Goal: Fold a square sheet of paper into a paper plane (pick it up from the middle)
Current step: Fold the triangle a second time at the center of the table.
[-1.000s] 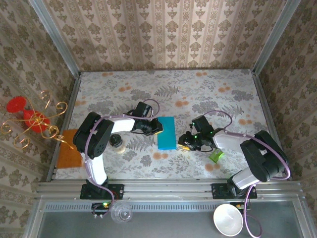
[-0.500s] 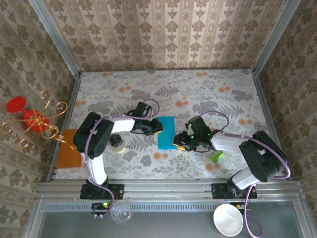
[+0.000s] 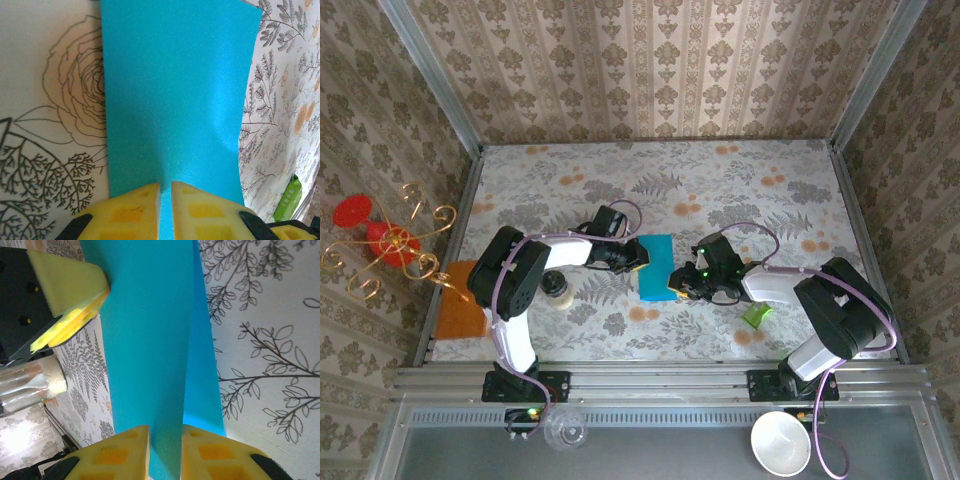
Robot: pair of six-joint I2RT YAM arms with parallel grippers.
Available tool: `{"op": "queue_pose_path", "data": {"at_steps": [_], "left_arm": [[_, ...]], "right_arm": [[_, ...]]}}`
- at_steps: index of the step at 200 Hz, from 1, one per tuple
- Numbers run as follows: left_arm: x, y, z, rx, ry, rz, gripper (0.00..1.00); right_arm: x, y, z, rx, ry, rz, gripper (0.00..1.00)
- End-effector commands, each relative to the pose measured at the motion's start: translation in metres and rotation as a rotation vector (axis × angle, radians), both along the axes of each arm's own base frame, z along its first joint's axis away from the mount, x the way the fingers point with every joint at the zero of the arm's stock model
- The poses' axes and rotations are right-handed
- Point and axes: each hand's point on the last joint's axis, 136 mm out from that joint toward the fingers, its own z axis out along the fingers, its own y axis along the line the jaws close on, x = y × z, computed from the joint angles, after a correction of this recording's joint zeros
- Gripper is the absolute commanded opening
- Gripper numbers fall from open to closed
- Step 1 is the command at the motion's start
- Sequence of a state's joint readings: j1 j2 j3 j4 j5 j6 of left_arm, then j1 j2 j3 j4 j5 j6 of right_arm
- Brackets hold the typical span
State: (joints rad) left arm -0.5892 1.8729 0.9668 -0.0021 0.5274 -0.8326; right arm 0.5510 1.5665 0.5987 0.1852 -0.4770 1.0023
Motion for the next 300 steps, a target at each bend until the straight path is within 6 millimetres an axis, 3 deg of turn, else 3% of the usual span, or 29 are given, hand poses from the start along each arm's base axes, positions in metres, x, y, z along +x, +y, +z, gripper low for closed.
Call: {"op": "queue_pose_path", "data": {"at_steps": [1,84,138,212,271,300], "left_arm": [[-0.009,0.002,-0.007,0.039,0.029,-0.035,0.17],[0.013,-0.009,0.026,0.0,-0.066,-0.089,0.2],[0.021,0.005,-0.001,0.071,-0.032,-0.065,0.17],[0.007,0.008,-0.026,0.054,0.022,-0.063,0.15],[0.007,0.008,-0.023,0.045,0.024,-0.065,0.15],[0.011,0.003,-0.006,0.007,-0.001,-0.073,0.17]], "right_arm": [[0.003,-0.002,0.0,-0.015,-0.012,-0.013,0.19],[-0.006,-0.009,-0.001,-0.041,0.006,-0.014,0.1],[-0.005,-0.008,0.008,-0.025,-0.021,-0.002,0.07],[0.016,0.021,0.024,0.079,-0.035,0.017,0.04],[0.034,0.041,0.018,0.079,-0.021,0.007,0.04],[0.035,0.04,0.009,0.05,-0.005,-0.007,0.04]]}}
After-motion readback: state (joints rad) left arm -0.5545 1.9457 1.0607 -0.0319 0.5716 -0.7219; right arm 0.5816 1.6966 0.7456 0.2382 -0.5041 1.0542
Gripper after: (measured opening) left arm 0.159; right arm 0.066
